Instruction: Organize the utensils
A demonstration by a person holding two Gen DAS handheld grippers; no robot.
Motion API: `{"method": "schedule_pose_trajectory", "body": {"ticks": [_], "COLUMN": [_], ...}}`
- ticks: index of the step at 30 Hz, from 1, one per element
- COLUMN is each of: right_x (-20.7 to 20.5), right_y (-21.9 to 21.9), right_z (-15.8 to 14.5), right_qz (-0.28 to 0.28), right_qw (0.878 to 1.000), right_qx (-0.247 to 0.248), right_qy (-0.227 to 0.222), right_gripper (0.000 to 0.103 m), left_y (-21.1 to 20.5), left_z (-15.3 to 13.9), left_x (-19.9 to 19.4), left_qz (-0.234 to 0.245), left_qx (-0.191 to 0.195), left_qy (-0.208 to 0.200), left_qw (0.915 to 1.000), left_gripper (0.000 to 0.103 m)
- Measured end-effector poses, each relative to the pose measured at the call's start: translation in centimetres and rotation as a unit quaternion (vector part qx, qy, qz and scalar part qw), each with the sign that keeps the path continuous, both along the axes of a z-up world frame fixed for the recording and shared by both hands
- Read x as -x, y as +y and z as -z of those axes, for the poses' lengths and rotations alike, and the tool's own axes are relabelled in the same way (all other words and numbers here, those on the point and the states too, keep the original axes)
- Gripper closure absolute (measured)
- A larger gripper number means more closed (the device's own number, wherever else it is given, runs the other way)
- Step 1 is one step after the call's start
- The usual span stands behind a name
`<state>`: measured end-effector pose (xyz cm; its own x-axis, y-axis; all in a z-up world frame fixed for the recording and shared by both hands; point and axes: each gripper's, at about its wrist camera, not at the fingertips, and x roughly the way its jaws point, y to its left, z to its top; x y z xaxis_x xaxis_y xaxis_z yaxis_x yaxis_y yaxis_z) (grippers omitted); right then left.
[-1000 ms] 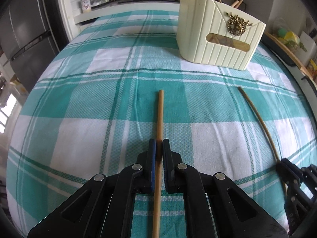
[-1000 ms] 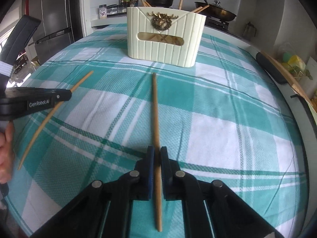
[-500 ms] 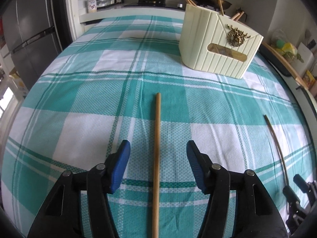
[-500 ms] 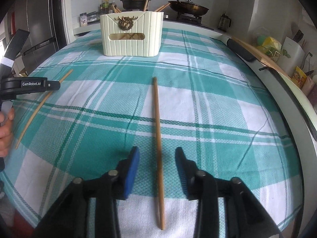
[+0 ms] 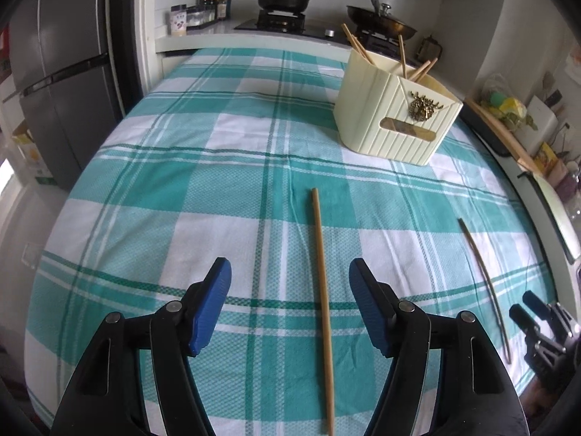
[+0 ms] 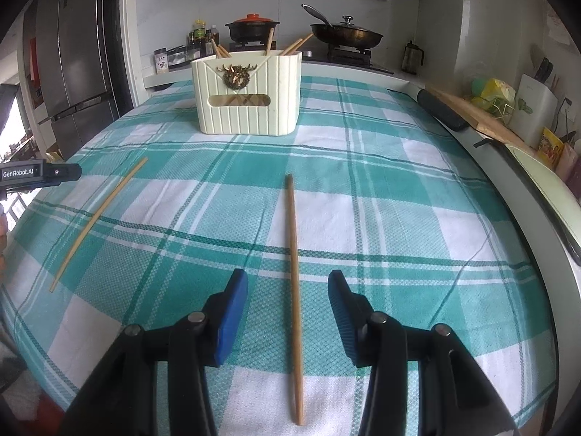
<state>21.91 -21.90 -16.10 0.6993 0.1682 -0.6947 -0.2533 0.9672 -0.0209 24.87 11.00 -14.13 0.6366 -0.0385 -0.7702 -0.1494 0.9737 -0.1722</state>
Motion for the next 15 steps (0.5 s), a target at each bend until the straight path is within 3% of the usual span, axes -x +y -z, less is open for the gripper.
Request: {"method": "schedule_pose_trajectory", "body": {"ticks": [7, 11, 15], "right_x": [-2.7, -5.9, -9.3], "right_y": [-4.0, -2.5, 0.9], "right_z": [-1.2, -1.2, -0.3], "right_qz": [0.0, -0.057, -0.099], "right_qw": [0.998, 0.99, 0.985], "right_qx": [-0.038, -0.042, -0.002], "right_qy": [0.056, 0.118, 0.144], "right_gripper": [0.056, 0.056, 0.056], "left_y": [1.7, -0.2, -2.1], "left_z": [0.1, 1.4, 3.2], "left_x": [-0.6, -2.9, -6.1], "left_qz": [0.061, 0.108, 0.123], "left_qx": [0.023, 0.003, -0.039], "left_qy": [0.023, 0.051, 0.078], "left_qw": [0.9976, 0.9929, 0.9885], "left_gripper": [0.03, 0.03, 0.03]}}
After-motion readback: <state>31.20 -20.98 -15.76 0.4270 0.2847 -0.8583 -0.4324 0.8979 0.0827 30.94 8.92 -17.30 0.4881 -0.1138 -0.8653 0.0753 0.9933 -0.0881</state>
